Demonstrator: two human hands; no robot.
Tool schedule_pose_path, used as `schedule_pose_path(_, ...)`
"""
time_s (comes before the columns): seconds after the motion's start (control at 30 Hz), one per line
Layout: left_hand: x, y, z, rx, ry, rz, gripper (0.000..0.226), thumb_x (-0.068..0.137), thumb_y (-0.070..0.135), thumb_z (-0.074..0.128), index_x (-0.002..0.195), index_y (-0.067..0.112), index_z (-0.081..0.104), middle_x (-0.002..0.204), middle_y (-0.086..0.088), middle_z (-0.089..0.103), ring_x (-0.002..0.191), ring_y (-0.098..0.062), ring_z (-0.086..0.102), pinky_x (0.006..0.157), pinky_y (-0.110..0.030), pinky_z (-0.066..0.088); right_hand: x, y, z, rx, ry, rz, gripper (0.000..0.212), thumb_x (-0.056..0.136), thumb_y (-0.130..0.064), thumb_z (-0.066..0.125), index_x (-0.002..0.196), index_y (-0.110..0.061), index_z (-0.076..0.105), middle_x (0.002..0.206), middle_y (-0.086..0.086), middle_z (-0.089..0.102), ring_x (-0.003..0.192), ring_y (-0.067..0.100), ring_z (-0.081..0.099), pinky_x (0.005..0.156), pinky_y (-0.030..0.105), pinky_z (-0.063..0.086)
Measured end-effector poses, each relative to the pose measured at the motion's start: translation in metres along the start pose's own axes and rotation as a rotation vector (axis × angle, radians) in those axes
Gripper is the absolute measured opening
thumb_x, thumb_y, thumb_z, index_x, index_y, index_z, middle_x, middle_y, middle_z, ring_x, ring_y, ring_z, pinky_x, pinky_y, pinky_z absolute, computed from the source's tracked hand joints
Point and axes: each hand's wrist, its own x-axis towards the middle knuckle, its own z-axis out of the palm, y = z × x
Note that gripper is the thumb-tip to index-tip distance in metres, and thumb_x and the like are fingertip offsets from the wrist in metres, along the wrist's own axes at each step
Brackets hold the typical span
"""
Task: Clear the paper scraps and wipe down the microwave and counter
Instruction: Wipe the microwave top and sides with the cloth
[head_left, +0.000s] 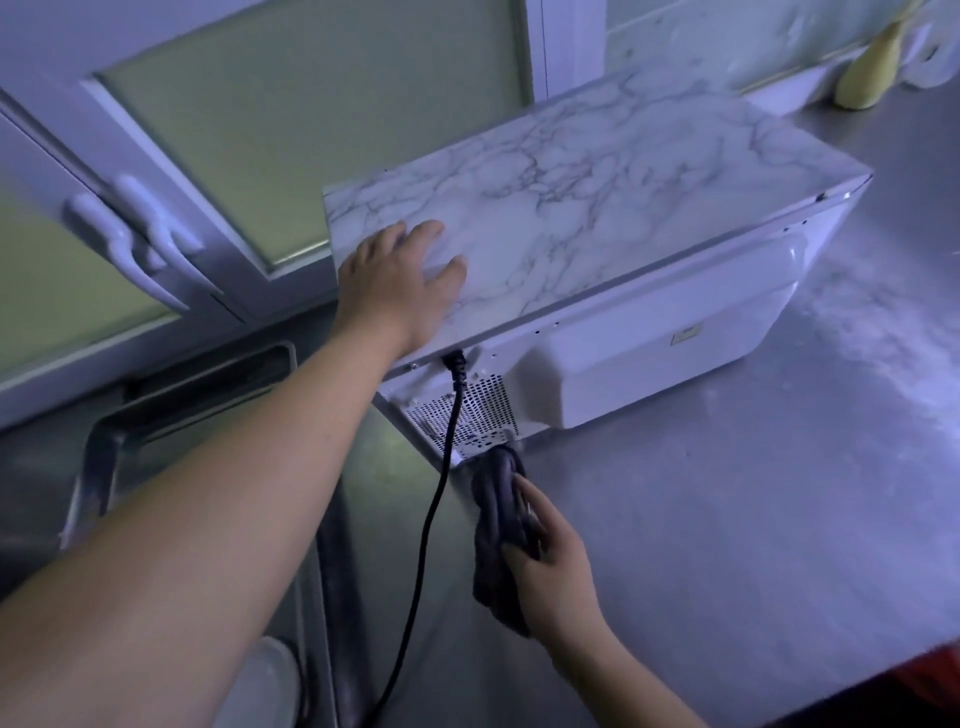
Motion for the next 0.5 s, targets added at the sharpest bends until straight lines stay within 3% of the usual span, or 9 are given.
schedule_pose_path(0.07,0.001,0.001,-0.002,-0.017,0.007,-0.003,0.060,0.089,0.064,0.036,0.143,0.039,0.043,0.154,-0.002,0.040,0.141,-0.028,0.033,0.116,-0.046,0.025,-0.010,-0.012,-0.011,-0.075,0.033,-0.133,0.068,0.085,0.014,0.053,0.132,-0.036,0.058,0.137,-0.008,0.062,0.126,0.004,0.057,0.110,0.027,0.043)
schedule_pose_path(0.17,0.005,0.005,-0.004,-0.030,0.023,0.002,0.062,0.088,0.064,0.036,0.143,0.038,0.043,0.154,0.000,0.041,0.140,-0.028,0.035,0.116,-0.045,0.026,-0.006,-0.032,-0.015,-0.224,0.193,-0.574,0.067,0.085,0.004,0.058,0.144,-0.027,0.052,0.158,-0.002,0.040,0.147,0.012,0.035,0.117,0.023,0.030)
schedule_pose_path(0.27,0.005,0.007,-0.004,-0.043,0.040,-0.015,0.058,0.091,0.062,0.041,0.144,0.037,0.045,0.155,0.001,0.041,0.141,-0.027,0.035,0.117,-0.042,0.025,0.029,-0.039,0.001,-0.336,0.278,-0.902,0.062,0.090,0.008,0.055,0.147,-0.017,0.048,0.160,0.015,0.032,0.149,0.026,0.031,0.120,0.033,0.029)
schedule_pose_path(0.37,0.002,0.006,-0.004,-0.043,0.061,-0.025,0.055,0.094,0.057,0.047,0.144,0.035,0.046,0.154,0.000,0.041,0.141,-0.027,0.034,0.118,-0.040,0.025,0.075,-0.028,0.028,-0.453,0.297,-0.998,0.049,0.091,0.011,0.054,0.138,-0.003,0.051,0.152,0.024,0.036,0.144,0.039,0.034,0.119,0.048,0.030)
schedule_pose_path(0.5,0.000,0.002,-0.004,-0.051,0.070,-0.010,0.056,0.093,0.058,0.043,0.144,0.035,0.046,0.154,0.001,0.041,0.141,-0.025,0.034,0.118,-0.043,0.025,0.105,0.004,0.041,-0.556,0.437,-1.093,0.041,0.092,0.005,0.053,0.132,-0.005,0.053,0.147,0.022,0.041,0.140,0.040,0.035,0.120,0.043,0.028)
